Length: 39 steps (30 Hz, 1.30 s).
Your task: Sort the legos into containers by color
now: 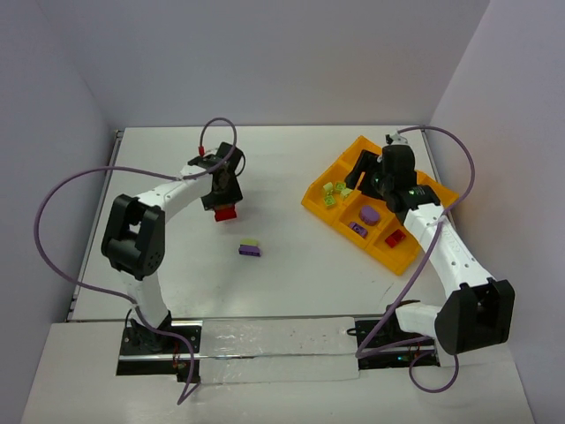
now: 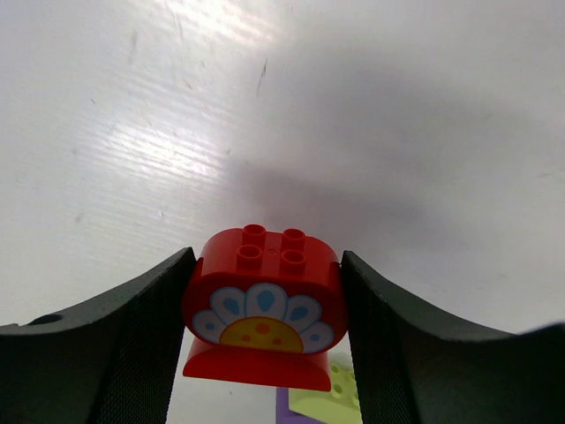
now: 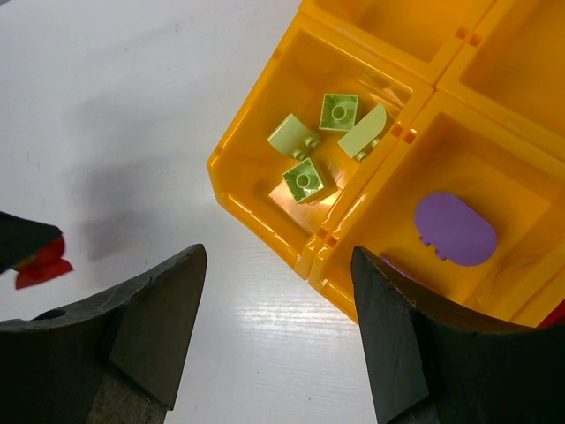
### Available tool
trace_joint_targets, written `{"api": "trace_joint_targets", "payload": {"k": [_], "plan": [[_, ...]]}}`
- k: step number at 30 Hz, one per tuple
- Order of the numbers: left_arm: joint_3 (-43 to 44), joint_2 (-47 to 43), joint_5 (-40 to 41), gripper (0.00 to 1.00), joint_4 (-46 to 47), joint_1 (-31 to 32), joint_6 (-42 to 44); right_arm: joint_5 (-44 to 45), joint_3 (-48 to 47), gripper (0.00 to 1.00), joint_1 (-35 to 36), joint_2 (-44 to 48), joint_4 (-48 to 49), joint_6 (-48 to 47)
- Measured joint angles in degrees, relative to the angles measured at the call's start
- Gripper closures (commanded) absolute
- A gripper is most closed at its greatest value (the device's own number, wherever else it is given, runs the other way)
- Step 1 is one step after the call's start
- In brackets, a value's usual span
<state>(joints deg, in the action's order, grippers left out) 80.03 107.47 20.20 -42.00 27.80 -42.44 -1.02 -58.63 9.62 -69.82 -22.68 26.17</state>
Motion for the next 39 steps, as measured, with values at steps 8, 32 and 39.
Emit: {"api": "trace_joint_targets", "payload": {"k": [8,32,39], "plan": [[5.14,-6.98,-1.00,0.83,-1.87,-2.50,0.72,-0.01,0.13,0.26,2.25,-0.04,0.00,0.50],[5.95,-12.71,-7.37,0.83,-3.71,-4.65,-1.44,-3.85,-2.33,0.23,27.64,-8.33,10.55,6.05],[5.95,-12.85,-9.50,0.83,-3.69,-4.75,-2.92,-7.50,-2.36,0.22,34.54,-12.89,20.52,9.07]]}}
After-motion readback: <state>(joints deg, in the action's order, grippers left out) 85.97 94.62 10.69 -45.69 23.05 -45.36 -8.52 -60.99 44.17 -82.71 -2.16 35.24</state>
